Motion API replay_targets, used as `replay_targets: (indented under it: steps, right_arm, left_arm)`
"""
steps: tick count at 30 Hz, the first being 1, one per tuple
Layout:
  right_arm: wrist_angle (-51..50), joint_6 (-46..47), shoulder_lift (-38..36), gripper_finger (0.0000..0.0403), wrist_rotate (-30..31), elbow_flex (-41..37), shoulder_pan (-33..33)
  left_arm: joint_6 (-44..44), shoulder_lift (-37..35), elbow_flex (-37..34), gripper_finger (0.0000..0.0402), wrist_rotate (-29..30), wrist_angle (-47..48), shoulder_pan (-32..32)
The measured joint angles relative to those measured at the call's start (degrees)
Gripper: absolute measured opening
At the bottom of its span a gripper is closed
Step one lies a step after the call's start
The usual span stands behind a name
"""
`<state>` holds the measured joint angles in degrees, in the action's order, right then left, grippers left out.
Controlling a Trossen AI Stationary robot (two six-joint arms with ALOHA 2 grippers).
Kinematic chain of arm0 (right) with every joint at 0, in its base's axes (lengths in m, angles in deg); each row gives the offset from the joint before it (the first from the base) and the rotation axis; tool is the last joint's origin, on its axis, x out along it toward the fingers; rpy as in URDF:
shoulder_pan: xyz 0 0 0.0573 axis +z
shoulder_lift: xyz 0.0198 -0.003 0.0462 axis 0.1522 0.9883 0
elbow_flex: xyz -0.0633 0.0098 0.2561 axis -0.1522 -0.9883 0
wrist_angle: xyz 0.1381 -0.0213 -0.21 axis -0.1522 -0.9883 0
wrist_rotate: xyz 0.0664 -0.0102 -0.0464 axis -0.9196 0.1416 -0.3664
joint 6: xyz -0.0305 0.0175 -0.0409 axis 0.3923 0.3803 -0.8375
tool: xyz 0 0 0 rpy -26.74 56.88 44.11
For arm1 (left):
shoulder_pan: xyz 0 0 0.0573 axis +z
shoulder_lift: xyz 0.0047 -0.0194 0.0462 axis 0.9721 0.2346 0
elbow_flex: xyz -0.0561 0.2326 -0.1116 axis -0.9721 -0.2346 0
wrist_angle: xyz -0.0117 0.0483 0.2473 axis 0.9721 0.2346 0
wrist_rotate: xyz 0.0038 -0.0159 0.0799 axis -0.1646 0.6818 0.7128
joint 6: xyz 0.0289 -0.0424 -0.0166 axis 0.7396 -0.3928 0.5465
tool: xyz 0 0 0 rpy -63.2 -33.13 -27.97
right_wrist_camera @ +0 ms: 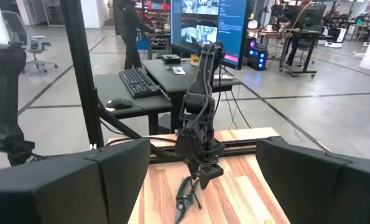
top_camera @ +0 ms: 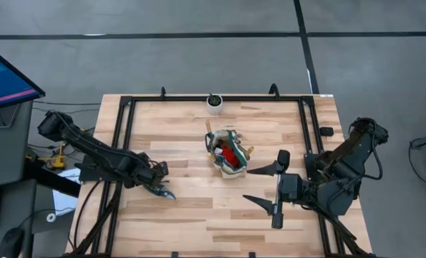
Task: Pick & Place Garden tools in Gardening bag
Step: Put the black shear scissors into the green gardening bag
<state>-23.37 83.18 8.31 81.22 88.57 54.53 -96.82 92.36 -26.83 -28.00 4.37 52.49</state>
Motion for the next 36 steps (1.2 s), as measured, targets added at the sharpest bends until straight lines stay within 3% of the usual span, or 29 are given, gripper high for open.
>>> replay_targets:
  steps: [24,36]
  right_arm:
    - [-3.5,-0.1,-0.8,0.0285,-1.4,0.0,1.9]
    - [-4.7,-1.4,-1.5,0.0285,-1.6,0.0,1.8]
  left_arm:
    - [-4.2,9.9,0.0,0.0225,-5.2,-3.5,1.0]
    - [0.1,15.1,0.3,0.0198,-5.8,-5.3,4.3]
